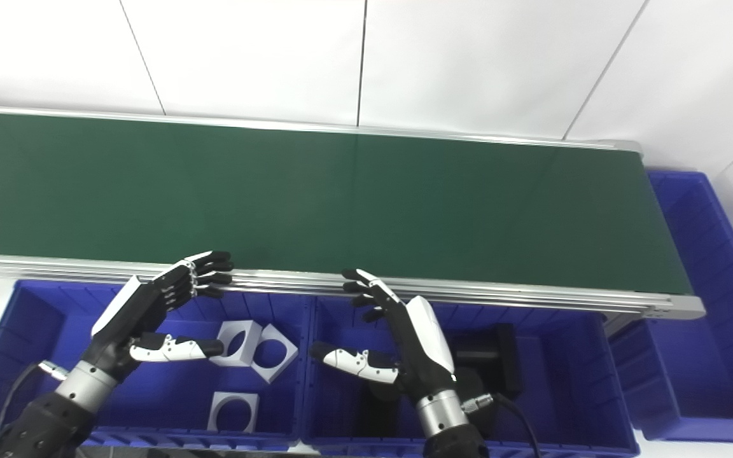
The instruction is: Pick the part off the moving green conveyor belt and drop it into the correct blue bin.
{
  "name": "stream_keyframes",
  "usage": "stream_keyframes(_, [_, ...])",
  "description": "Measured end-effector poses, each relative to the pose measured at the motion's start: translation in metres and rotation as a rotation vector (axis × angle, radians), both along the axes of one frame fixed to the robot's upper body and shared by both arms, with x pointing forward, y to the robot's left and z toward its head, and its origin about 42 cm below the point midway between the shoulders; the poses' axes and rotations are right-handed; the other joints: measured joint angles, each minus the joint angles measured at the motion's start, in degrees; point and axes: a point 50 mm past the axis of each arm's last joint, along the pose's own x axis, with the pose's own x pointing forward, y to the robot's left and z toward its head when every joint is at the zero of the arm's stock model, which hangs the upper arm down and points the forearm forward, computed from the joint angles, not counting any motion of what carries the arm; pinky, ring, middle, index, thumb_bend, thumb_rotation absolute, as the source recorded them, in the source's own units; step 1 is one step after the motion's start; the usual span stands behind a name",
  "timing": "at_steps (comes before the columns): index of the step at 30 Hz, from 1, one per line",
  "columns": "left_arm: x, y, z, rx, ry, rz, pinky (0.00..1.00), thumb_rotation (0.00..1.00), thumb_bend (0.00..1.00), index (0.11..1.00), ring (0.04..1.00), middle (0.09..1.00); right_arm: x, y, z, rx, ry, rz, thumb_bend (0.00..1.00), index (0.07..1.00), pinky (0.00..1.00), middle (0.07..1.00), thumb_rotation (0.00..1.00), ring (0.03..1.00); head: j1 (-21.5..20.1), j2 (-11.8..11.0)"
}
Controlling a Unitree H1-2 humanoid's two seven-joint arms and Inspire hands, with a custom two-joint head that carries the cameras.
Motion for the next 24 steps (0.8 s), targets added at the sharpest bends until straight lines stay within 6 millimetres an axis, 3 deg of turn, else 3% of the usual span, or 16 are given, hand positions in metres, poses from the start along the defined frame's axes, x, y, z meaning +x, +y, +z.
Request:
stream_keyframes(5, [0.000, 0.009, -0.004, 0.014, -0.006, -0.001, 0.73, 0.32, 0.80, 0.848, 0.784, 0.833, 0.001, 0.007, -0.001, -0.011, -0.004, 0.004, 0.73, 0.858, 0.61, 0.799, 0.47, 0.722, -4.05, -1.14])
stream_keyframes(8, [0.000, 0.015, -0.006, 0.023, -0.004, 0.009, 0.72, 0.32, 0.79, 0.847, 0.777, 0.827, 0.001, 0.013, -0.006, -0.001, 0.014, 0.000, 0.72, 0.855, 0.62, 0.801, 0.47, 0.730, -4.05, -1.23])
stream_keyframes(14, [0.000, 0.015, -0.006, 0.018, -0.012, 0.001, 0.72, 0.29, 0.80, 0.844, 0.781, 0.828, 0.001, 0.013, -0.006, 0.005, 0.018, -0.004, 0.73, 0.853, 0.63, 0.801, 0.47, 0.726, 1.56, -0.97])
stream_keyframes(21, [-0.001, 0.007, -0.002, 0.016, -0.028, -0.012, 0.73, 0.30, 0.81, 0.844, 0.788, 0.838, -0.001, 0.005, -0.006, -0.012, 0.014, -0.003, 0.74, 0.862, 0.63, 0.808, 0.51, 0.733, 4.11, -1.05])
stream_keyframes(24, [-0.002, 0.000, -0.004, 0.021, -0.025, -0.023, 0.71, 0.26, 0.79, 0.849, 0.792, 0.839, -0.003, -0.002, -0.006, -0.014, 0.023, 0.003, 0.73, 0.868, 0.66, 0.824, 0.45, 0.764, 5.52, -1.14])
